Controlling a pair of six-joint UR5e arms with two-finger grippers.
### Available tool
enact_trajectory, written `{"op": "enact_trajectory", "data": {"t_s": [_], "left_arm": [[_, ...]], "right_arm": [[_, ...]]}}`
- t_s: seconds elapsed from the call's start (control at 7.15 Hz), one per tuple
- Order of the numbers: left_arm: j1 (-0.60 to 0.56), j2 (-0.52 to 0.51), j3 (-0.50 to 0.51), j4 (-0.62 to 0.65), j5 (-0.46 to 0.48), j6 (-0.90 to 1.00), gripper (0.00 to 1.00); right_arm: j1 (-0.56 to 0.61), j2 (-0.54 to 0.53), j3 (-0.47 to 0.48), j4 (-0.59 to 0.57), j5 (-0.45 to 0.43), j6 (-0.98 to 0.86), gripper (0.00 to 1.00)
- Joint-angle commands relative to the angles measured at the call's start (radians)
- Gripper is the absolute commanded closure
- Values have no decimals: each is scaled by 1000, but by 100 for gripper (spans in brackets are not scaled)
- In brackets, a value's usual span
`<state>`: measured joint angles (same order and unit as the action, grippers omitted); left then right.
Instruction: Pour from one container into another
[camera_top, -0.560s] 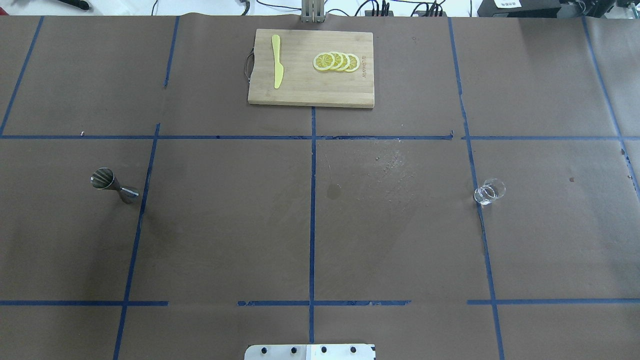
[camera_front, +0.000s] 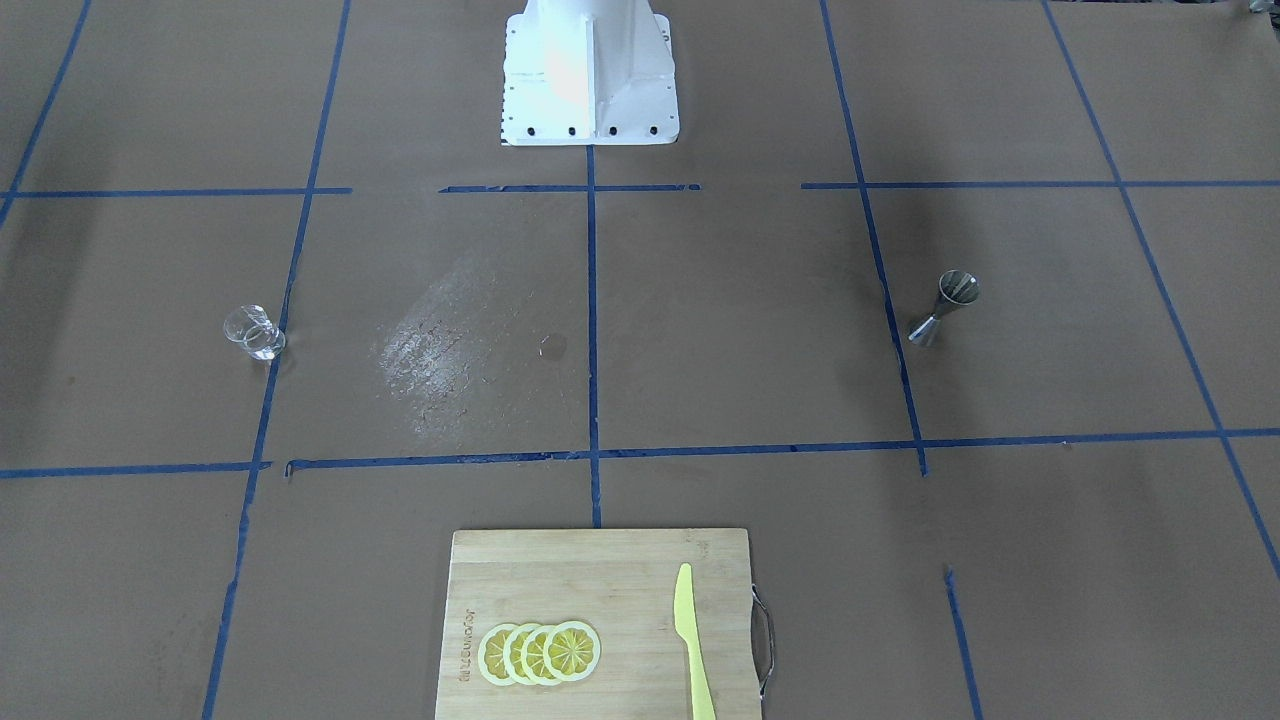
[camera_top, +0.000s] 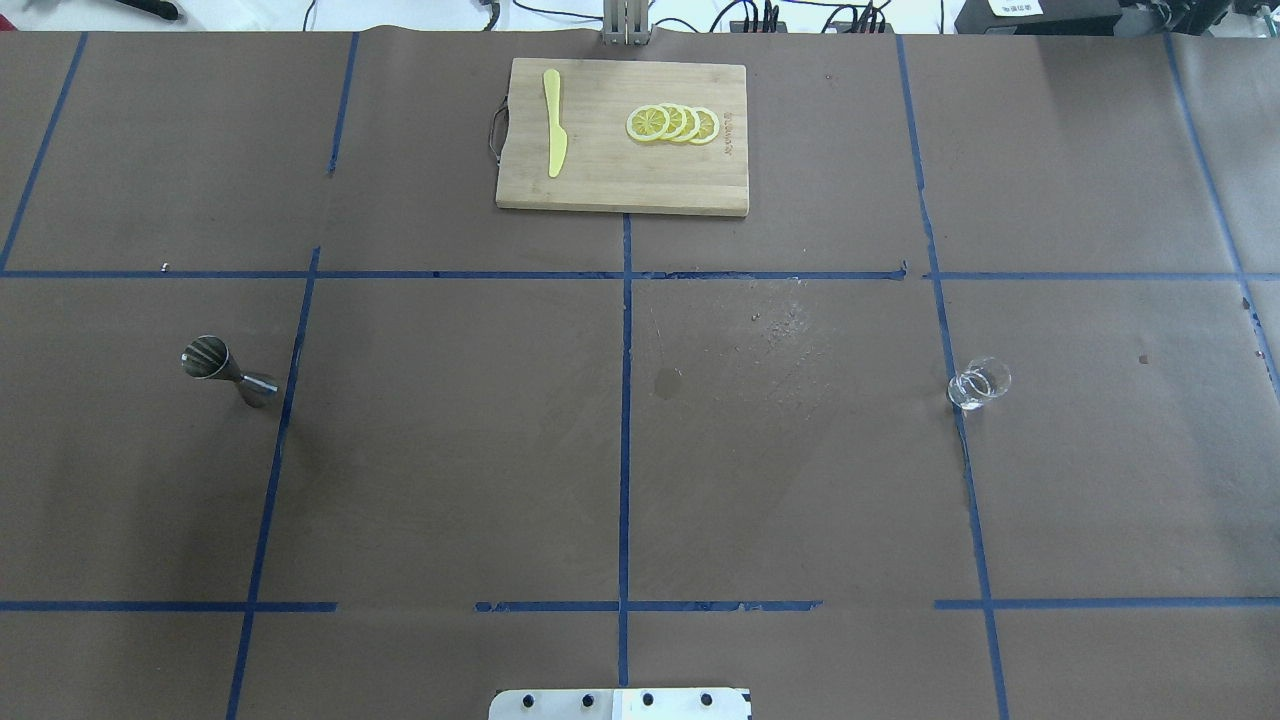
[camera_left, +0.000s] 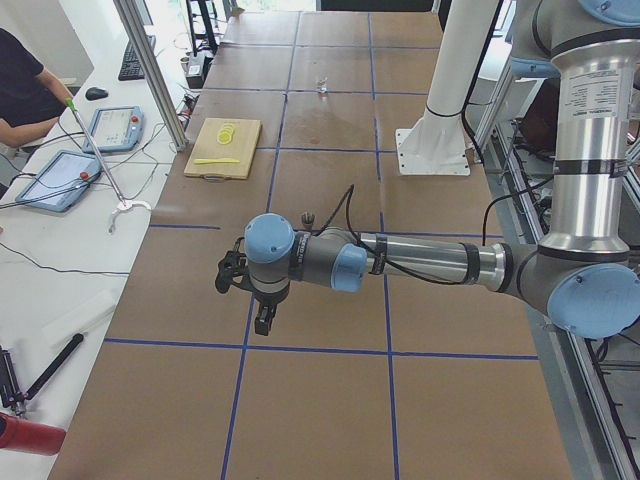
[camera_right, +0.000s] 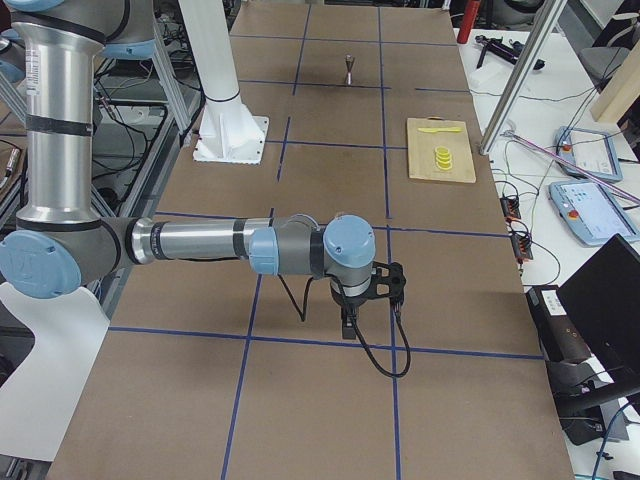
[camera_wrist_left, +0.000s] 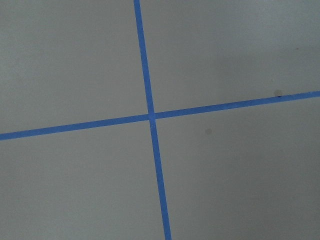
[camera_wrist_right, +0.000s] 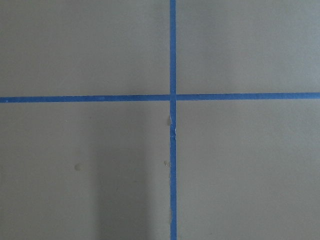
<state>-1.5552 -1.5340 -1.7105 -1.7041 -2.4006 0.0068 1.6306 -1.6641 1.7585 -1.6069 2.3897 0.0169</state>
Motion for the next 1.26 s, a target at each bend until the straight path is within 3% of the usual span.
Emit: {"op": "enact_trajectory", "data": {"t_s": [0.0,0.28,0.56,0.84,1.12], "left_arm": [[15,-3,-113,-14,4,-4,0],[76,-1,-200,-14,1,-104,0],[234,6,-338,-17,29,-365,0],[409,20,-426,-87,139,-651,0],[554,205,-437,-467,287,-920,0]], "right_arm": [[0,7,2,1,-1,8,0],[-5,12,9,-1,-1,53,0],[-11,18,9,-4,2,60,0],[-11,18,9,-2,3,61,0],[-11,17,9,1,5,61,0]]}}
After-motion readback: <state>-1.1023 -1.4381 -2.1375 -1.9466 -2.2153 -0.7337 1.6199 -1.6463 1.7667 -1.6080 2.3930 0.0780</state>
